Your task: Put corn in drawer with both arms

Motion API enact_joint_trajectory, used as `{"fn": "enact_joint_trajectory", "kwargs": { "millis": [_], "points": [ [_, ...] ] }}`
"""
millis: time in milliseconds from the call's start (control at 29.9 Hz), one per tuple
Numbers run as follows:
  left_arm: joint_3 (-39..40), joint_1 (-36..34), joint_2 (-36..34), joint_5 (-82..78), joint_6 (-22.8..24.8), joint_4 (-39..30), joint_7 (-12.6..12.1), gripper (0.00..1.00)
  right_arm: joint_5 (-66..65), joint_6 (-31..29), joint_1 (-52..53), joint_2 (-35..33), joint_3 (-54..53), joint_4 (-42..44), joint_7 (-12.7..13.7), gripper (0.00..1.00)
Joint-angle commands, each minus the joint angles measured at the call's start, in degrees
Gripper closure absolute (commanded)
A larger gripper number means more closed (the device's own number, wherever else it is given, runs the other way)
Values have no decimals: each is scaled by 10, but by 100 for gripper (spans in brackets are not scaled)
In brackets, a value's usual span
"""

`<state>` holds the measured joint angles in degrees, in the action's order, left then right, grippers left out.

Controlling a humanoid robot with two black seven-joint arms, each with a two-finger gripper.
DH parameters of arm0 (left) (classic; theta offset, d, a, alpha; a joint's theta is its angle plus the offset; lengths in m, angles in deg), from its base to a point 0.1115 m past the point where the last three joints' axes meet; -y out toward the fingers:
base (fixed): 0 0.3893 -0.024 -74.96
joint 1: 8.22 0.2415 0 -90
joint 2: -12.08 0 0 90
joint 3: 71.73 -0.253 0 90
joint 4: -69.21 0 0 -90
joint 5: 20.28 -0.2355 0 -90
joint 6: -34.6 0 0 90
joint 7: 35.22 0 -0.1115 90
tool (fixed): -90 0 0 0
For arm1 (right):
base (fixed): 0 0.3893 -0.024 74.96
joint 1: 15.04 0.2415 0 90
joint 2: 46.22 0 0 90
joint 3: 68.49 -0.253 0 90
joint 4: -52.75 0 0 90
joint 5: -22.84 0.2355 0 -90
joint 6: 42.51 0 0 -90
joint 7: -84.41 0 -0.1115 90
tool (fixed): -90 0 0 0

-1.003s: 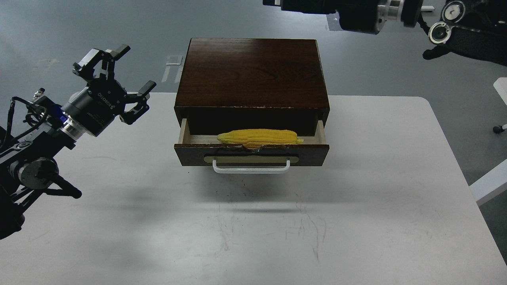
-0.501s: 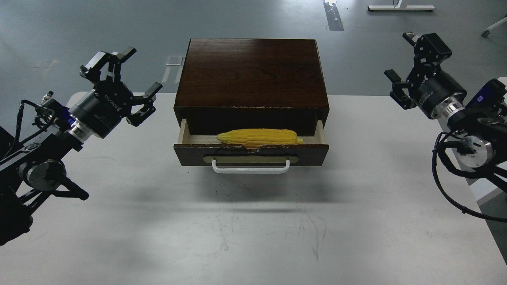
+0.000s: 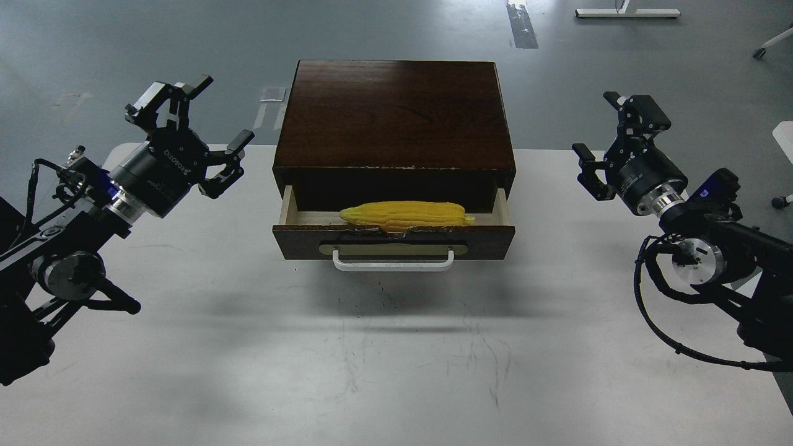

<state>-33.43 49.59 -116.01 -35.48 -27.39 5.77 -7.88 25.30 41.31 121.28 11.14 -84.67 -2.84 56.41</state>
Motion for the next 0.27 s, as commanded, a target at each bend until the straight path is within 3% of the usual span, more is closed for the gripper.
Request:
{"fn": "enact_joint_trajectory", "kwargs": {
  "millis": [0,234],
  "points": [
    [0,0,-1,0,0,2,0,2,-7,-2,1,6,0,0,0,0],
    [8,0,3,0,0,2,0,2,-7,-2,2,4,-1,-1,0,0]
  ]
}}
